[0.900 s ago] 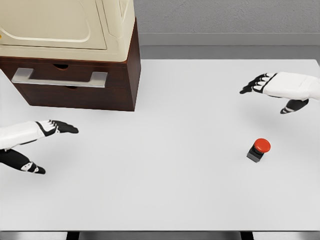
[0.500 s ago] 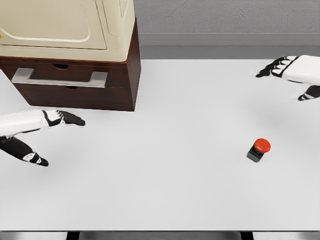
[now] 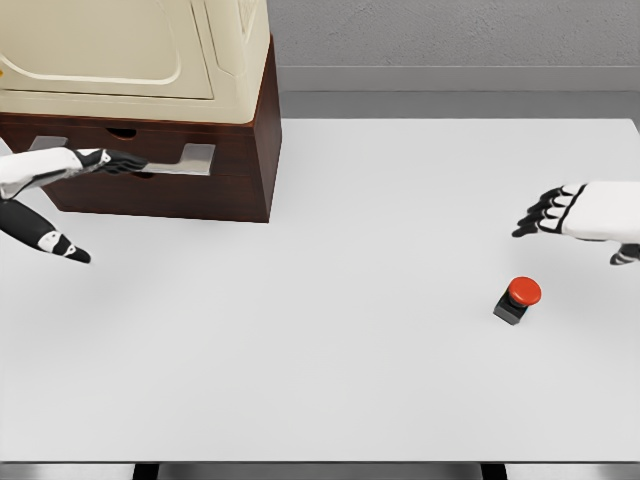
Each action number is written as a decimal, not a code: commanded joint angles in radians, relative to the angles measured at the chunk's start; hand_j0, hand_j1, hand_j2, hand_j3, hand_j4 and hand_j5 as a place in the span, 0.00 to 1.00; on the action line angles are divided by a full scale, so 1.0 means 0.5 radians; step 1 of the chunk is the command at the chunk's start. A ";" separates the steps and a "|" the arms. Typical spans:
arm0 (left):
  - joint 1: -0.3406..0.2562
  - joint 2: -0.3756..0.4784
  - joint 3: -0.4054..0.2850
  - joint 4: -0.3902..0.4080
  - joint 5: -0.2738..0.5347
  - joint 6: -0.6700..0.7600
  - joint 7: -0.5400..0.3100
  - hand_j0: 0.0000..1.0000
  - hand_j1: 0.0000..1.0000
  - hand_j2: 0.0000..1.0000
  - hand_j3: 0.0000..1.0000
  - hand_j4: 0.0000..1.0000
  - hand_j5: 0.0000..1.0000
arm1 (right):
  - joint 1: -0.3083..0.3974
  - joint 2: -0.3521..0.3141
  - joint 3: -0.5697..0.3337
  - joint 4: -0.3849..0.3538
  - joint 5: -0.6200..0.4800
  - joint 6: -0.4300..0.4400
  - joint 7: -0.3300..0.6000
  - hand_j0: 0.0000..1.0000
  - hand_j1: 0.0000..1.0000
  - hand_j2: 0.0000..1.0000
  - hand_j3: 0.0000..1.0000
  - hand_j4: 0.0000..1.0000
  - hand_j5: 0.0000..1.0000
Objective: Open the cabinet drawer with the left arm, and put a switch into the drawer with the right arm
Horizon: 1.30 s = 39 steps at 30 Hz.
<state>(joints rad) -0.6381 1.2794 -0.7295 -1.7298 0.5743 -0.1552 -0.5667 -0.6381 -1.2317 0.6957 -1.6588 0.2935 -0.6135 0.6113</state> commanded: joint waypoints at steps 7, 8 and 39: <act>-0.058 0.021 -0.001 0.057 0.032 0.019 -0.088 1.00 1.00 1.00 1.00 1.00 1.00 | 0.040 0.018 0.047 -0.085 -0.004 0.005 -0.001 1.00 1.00 1.00 1.00 1.00 1.00; -0.064 0.024 -0.001 0.057 0.032 0.019 -0.088 1.00 1.00 1.00 1.00 1.00 1.00 | 0.043 0.021 0.047 -0.097 -0.004 0.005 -0.001 1.00 1.00 1.00 1.00 1.00 1.00; -0.163 -0.175 0.008 0.303 -0.219 0.145 -0.088 1.00 1.00 1.00 1.00 1.00 1.00 | 0.147 0.113 0.087 -0.091 -0.004 0.005 -0.001 1.00 1.00 1.00 1.00 1.00 1.00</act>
<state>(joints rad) -0.7210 1.1889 -0.7189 -1.5820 0.4936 -0.0815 -0.6108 -0.5645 -1.1752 0.7394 -1.7060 0.2959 -0.6131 0.6112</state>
